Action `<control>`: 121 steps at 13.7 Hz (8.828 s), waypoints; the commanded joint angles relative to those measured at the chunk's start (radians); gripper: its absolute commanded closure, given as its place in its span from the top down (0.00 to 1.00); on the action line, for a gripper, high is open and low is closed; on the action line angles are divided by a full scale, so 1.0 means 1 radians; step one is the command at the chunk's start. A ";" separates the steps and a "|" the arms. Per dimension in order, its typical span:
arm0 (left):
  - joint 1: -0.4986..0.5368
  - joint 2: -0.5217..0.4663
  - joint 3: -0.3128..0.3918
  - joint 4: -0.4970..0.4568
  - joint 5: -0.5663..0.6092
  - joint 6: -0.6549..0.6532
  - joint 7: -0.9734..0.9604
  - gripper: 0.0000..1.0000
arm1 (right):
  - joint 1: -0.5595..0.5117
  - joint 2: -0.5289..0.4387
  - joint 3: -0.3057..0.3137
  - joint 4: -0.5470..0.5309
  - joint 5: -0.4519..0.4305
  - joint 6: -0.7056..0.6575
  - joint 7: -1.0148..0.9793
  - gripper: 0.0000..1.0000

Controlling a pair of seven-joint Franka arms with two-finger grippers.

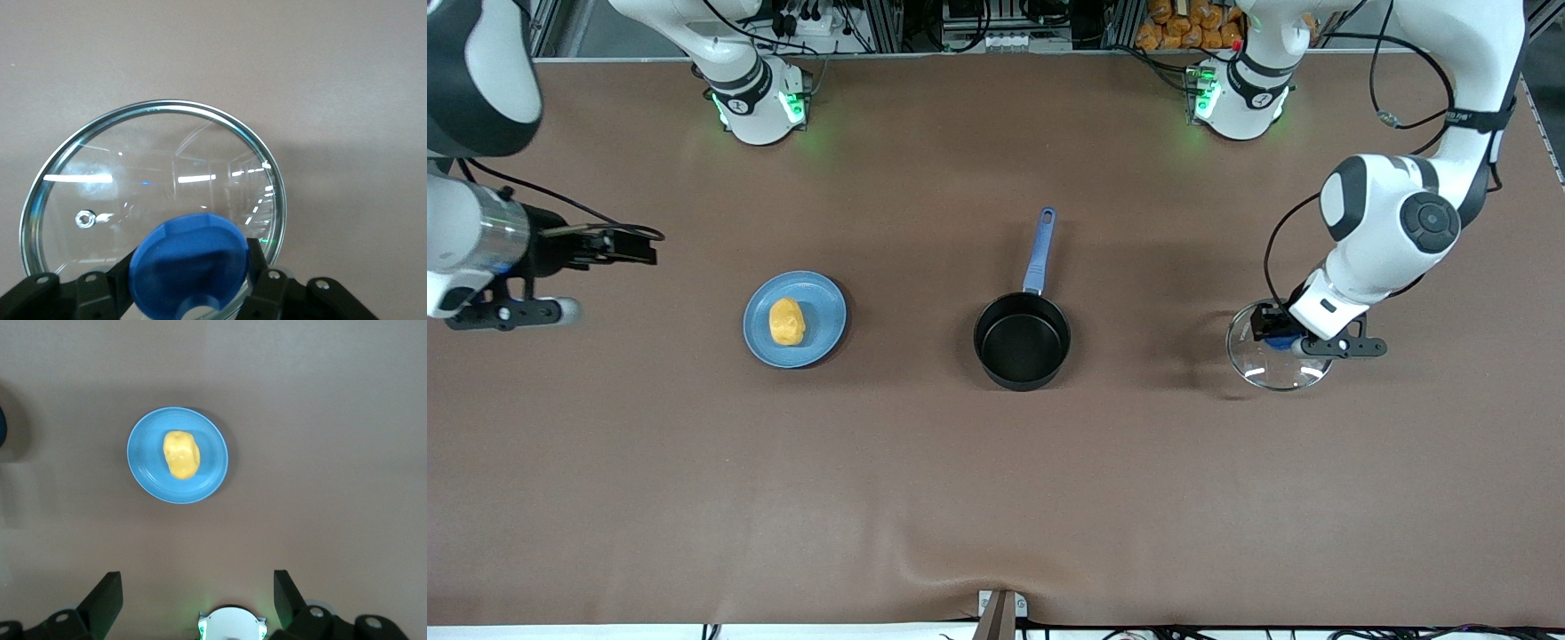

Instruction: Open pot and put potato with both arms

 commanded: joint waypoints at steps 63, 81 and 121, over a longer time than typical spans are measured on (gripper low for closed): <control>-0.132 -0.326 0.210 0.572 0.000 -0.945 0.093 1.00 | 0.737 0.782 -0.013 0.369 0.088 0.821 0.780 0.00; -0.115 -0.295 0.212 0.581 -0.009 -0.935 0.110 1.00 | 0.676 0.544 -0.141 0.498 0.045 0.454 0.763 1.00; -0.097 -0.292 0.209 0.598 -0.015 -0.930 0.091 1.00 | -0.039 -0.255 0.024 -0.016 -0.054 0.092 -0.092 1.00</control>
